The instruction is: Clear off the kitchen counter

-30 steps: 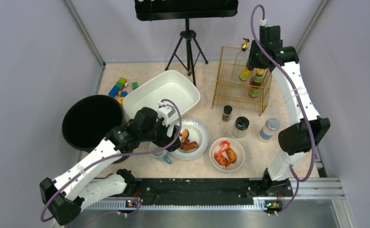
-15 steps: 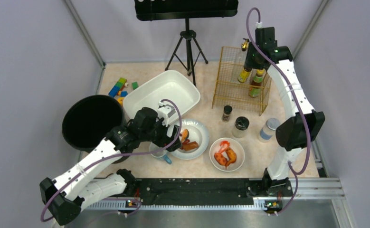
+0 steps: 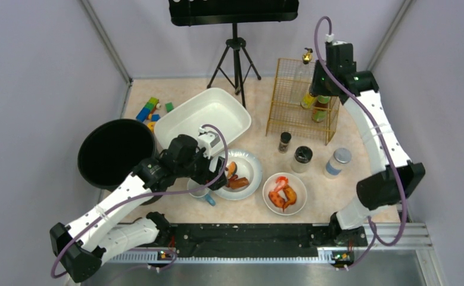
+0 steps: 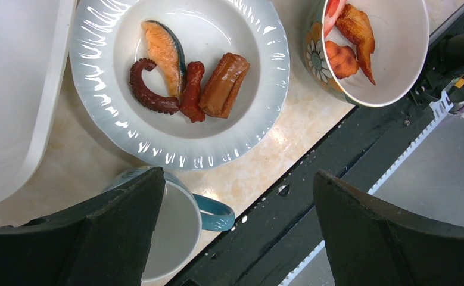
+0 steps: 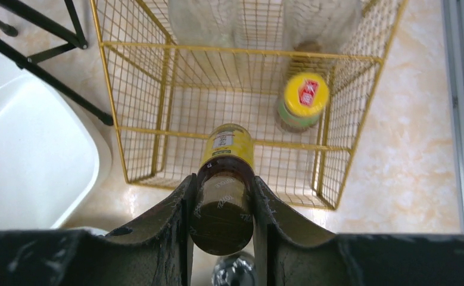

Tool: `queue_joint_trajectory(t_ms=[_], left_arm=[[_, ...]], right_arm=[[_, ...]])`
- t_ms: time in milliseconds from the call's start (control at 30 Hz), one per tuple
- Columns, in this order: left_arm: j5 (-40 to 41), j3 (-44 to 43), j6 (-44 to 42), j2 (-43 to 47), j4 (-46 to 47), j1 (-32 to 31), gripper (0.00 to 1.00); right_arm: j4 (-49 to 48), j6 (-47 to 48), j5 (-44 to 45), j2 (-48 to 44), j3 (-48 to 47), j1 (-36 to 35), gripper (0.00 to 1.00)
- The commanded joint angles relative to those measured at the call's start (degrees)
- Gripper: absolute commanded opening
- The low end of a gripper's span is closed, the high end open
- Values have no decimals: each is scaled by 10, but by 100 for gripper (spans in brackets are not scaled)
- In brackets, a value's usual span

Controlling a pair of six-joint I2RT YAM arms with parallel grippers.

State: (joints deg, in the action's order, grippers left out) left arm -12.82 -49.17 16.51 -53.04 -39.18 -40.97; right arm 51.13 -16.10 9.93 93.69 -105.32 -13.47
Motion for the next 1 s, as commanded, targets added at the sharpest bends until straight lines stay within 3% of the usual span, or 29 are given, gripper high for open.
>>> queue_joint_trajectory(t_ms=[0,500,767,967], left_arm=[[-10,1,-5,-4,10,0,99],[-10,2,-5,-4,10,0,99],[-13,2,-5,-3,10,0,99],[-13,2,-5,-6,10,0,99]], right_arm=[[-39,9,19,-96,49,-4,0],[-84,20,78,-130,200,9,0],[-120,14,54,-107,243,42,0],[-129,8,47,-110,225,49,0]])
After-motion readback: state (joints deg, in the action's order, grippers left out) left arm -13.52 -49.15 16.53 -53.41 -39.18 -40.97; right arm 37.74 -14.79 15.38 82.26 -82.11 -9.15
